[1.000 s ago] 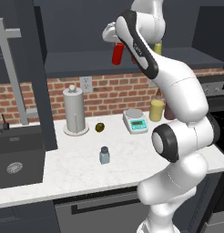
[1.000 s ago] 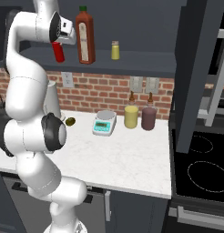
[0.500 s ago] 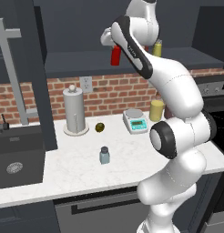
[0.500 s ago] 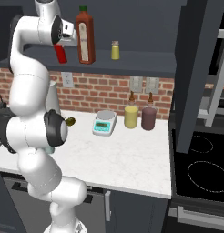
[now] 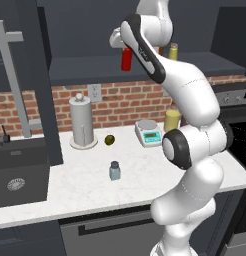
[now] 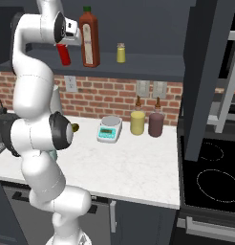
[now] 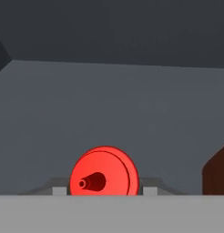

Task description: Put the shaker and condiment bottle from the counter next to their counterparts in the cabinet.

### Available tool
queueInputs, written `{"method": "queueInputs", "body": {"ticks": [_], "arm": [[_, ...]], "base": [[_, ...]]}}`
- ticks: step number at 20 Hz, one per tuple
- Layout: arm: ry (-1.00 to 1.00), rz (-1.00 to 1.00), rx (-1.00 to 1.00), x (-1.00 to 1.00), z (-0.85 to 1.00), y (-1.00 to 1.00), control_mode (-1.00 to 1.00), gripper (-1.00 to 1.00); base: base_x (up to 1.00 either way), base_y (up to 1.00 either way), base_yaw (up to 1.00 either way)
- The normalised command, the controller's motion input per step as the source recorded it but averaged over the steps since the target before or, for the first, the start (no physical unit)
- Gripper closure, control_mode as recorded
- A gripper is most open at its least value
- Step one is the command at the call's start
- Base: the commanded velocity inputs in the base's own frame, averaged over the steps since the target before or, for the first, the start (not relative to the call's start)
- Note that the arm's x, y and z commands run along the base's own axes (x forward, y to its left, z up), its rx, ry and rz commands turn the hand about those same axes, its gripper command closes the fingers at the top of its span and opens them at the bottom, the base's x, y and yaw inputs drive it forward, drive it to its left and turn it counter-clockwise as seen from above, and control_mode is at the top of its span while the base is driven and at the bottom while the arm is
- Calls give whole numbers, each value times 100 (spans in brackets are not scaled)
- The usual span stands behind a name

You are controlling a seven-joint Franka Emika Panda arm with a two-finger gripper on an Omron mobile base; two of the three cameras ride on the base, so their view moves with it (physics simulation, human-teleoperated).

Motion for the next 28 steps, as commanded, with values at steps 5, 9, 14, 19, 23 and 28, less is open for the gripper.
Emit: {"method": "queueInputs", "body": {"ticks": [5,9,14,19,23,28], "arm": [[0,0,0,15,-2,-22,-100,100],[0,0,0,27,-4,-37,-100,100],[0,1,0,9,-9,-12,-100,100],[0,0,0,0,-17,6,-100,100],[2,0,0,0,-21,46,-100,-100],[0,0,4,1,-1,-11,-100,-100]], "base": [[0,0,0],[0,0,0],[0,0,0],[0,0,0],[0,0,0],[0,0,0]]}}
